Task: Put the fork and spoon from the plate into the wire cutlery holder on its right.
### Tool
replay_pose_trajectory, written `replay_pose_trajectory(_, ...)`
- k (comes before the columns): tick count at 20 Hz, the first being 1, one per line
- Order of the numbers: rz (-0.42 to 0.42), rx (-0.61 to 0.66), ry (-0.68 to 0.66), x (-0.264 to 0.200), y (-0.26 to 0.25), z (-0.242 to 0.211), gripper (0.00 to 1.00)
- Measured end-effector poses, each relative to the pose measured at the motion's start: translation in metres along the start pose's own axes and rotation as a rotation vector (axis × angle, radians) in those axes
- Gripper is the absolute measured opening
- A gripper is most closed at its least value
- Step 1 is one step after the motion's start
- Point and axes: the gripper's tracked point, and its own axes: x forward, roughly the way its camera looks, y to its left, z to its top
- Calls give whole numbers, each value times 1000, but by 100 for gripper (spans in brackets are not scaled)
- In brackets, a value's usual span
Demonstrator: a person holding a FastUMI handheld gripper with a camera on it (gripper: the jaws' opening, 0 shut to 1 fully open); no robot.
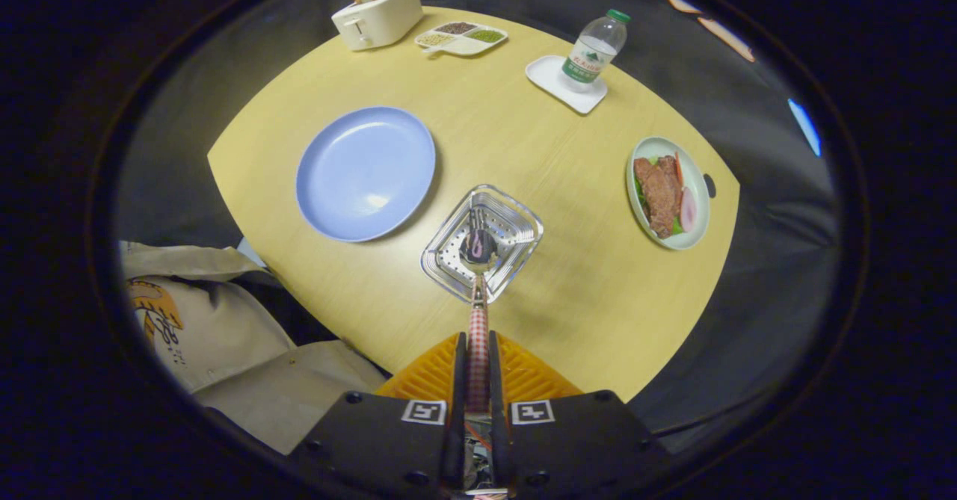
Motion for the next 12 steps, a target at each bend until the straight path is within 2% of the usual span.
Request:
replay_pose_trajectory(6, -3, 33, -36, -3, -5, 9, 27)
replay_pose_trajectory(12, 9, 96, -147, -17, 7, 23, 81)
